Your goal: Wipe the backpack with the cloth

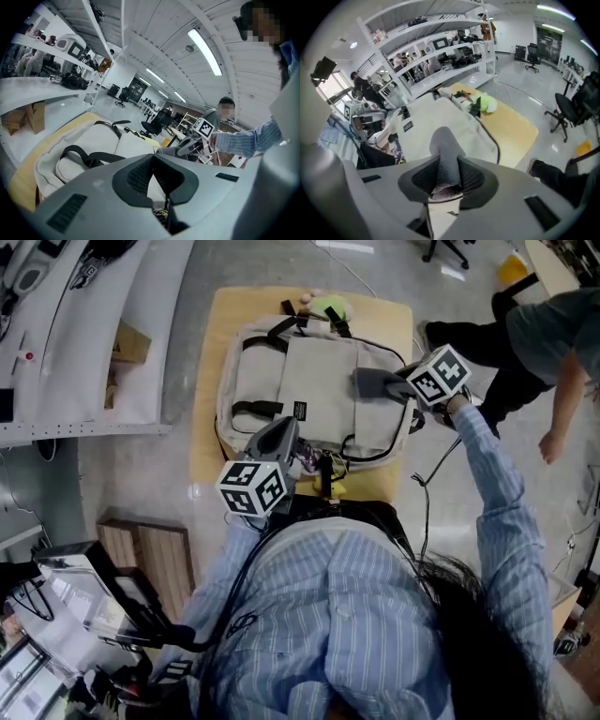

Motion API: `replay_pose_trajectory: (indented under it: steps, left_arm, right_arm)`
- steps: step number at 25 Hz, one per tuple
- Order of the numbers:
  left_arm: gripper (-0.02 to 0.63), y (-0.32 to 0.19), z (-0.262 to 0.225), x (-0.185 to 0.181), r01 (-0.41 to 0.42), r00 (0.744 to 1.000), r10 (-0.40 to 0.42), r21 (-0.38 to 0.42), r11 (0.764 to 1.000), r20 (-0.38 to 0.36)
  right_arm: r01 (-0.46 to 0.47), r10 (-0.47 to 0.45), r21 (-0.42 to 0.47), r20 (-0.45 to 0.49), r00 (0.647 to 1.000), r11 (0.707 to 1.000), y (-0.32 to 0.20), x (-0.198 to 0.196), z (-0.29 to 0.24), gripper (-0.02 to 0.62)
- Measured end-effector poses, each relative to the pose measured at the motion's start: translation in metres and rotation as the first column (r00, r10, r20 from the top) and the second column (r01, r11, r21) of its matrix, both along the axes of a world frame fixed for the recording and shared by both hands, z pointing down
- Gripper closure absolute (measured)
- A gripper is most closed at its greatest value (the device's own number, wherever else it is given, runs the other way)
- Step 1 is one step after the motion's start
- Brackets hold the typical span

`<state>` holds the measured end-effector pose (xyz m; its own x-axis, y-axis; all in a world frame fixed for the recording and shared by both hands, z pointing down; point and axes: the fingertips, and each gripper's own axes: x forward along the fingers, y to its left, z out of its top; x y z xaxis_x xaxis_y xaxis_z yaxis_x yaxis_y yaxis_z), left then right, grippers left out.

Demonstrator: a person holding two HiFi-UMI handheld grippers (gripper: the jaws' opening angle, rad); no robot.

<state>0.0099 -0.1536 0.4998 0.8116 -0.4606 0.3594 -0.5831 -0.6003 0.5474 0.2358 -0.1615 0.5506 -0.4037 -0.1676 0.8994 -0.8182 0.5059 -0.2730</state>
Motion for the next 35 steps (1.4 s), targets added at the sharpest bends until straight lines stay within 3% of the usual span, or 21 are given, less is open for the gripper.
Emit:
replay_pose_trajectory:
  steps: [7, 12, 17, 22, 26, 29, 35]
  left_arm:
    - [0.601, 0.001, 0.006, -0.012, 0.036, 0.999, -0.036, -0.012, 0.999, 0.013]
    - [0.601, 0.004, -0.002, -0.012, 0.034, 0.999, -0.034, -0.001, 0.999, 0.014]
    - [0.601, 0.003, -0.001, -0.004, 0.015, 1.000, -0.015, -0.005, 1.000, 0.009]
    - [0.601, 0.007, -0.005, 0.012, -0.031, 1.000, 0.031, 0.002, 1.000, -0.002]
    - [0.601, 0.009, -0.009, 0.025, -0.063, 0.998, 0.063, 0.009, 0.998, -0.006]
    - [0.601, 0.013, -0.011, 0.036, -0.101, 0.995, 0.101, 0.006, 0.995, -0.009]
    - [0.601, 0.025, -0.016, 0.057, -0.167, 0.986, 0.167, 0.016, 0.986, -0.006]
  right_arm:
    - [-0.138, 0.139, 0.023, -0.062, 0.988, 0.990, -0.078, 0.056, 0.004, 0.489]
    - [-0.169, 0.171, 0.041, -0.058, 0.983, 0.985, -0.083, 0.059, -0.009, 0.489]
    - [-0.133, 0.123, 0.090, 0.100, 0.987, 0.987, -0.036, 0.017, -0.038, 0.489]
    - [-0.099, 0.084, 0.068, 0.198, 0.977, 0.993, 0.061, -0.030, -0.048, 0.489]
    - [0.022, -0.010, -0.055, 0.208, 0.978, 0.998, 0.146, -0.066, -0.024, 0.489]
    - [0.103, -0.071, -0.162, 0.197, 0.978, 0.981, 0.198, -0.080, 0.002, 0.489]
    - [0.086, -0.058, -0.192, 0.148, 0.987, 0.978, 0.200, -0.053, 0.027, 0.489]
